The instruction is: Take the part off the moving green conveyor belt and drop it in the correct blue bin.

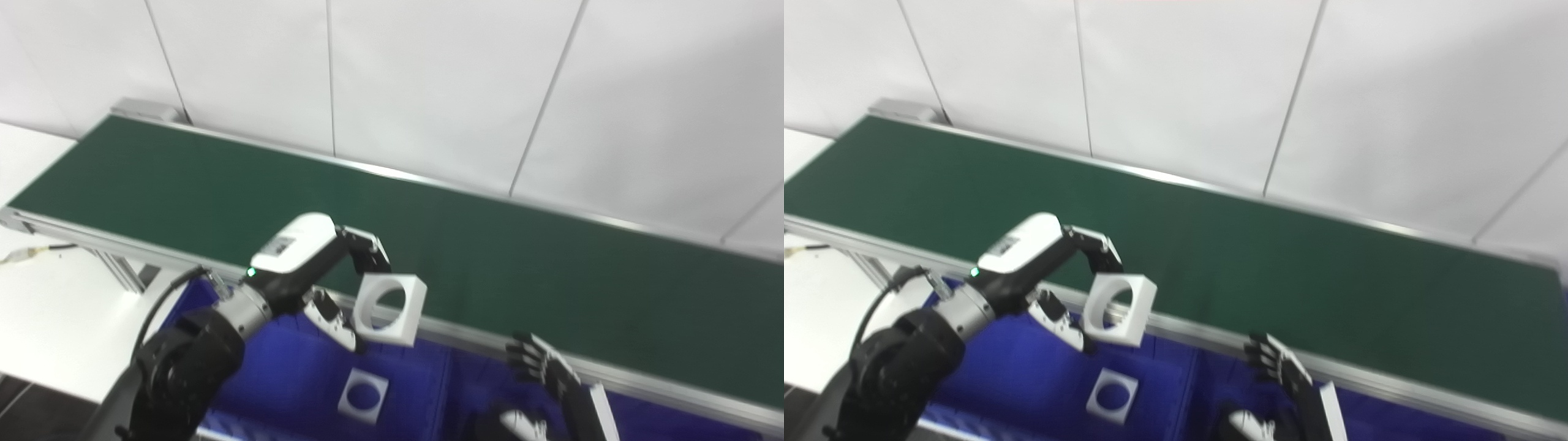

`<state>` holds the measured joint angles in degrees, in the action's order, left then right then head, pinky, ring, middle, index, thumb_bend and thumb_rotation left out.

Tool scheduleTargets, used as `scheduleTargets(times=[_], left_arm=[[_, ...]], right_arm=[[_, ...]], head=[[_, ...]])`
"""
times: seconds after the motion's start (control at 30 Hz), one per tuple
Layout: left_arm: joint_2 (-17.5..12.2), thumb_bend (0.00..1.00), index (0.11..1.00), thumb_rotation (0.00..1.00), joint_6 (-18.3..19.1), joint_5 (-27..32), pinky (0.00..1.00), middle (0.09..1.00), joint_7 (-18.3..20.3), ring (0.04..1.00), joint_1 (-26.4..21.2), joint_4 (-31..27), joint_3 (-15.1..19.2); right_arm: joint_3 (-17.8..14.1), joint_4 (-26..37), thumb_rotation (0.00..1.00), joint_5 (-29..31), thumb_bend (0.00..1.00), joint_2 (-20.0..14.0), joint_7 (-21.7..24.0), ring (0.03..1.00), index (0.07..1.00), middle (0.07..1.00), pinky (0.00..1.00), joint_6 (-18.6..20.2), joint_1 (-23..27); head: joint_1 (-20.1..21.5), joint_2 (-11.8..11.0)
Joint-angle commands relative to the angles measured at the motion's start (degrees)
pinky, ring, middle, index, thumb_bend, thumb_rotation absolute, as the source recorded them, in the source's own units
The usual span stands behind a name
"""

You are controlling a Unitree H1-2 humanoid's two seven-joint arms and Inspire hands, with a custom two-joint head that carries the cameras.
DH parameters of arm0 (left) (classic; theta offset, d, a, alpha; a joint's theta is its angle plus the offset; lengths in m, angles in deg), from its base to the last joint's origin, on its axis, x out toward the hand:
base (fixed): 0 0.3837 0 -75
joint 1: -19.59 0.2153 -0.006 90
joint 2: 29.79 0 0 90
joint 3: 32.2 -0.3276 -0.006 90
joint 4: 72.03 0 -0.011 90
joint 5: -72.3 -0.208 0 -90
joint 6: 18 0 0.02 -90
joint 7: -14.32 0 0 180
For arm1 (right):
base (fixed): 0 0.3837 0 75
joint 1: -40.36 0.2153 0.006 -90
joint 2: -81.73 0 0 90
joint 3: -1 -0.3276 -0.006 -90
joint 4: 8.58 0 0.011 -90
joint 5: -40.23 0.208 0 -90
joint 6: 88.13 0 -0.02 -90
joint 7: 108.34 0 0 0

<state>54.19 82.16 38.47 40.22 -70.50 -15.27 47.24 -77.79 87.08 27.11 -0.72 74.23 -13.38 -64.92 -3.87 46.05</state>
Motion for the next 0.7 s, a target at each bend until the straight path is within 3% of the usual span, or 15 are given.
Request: scheduleTargets(times=[0.0,0.2,0.37,0.53,0.67], left_arm=[[-0.95,0.53,0.491,0.0,-0.78,1.6,0.66,0.477,-0.35,0.554,-0.5,-1.34,0.94],[-0.9,0.53,0.496,0.0,0.28,2.58,0.65,0.471,1.04,0.545,-0.39,-1.82,1.1],[-0.9,0.53,0.489,0.0,1.06,2.56,0.56,0.477,2.43,0.535,0.5,-2.0,0.77],[-1.44,0.53,0.495,0.0,1.0,1.78,0.59,0.472,3.41,0.542,1.73,-1.0,0.04],[-3.01,0.52,0.507,0.0,-1.38,0.09,0.7,0.46,3.28,0.53,2.79,1.47,-1.31]], right_arm=[[-0.23,2.75,0.42,0.04,0.62,0.37,0.21,0.716,0.821,0.767,0.64,0.66,0.57],[-0.57,3.63,0.48,0.6,0.66,0.77,0.57,0.712,0.815,0.761,0.65,1.63,0.62],[-0.55,4.6,0.49,0.51,0.67,0.93,0.81,0.705,0.812,0.758,0.64,2.66,0.57],[-0.41,4.52,0.49,0.46,0.67,0.98,0.77,0.705,0.812,0.758,0.63,2.61,0.61],[-0.4,4.35,0.48,0.47,0.66,1.04,0.68,0.705,0.811,0.756,0.64,2.33,0.58]], head=[[-0.26,0.93],[-0.53,2.54],[-0.6,2.92],[-0.64,2.71],[-0.67,2.63]])
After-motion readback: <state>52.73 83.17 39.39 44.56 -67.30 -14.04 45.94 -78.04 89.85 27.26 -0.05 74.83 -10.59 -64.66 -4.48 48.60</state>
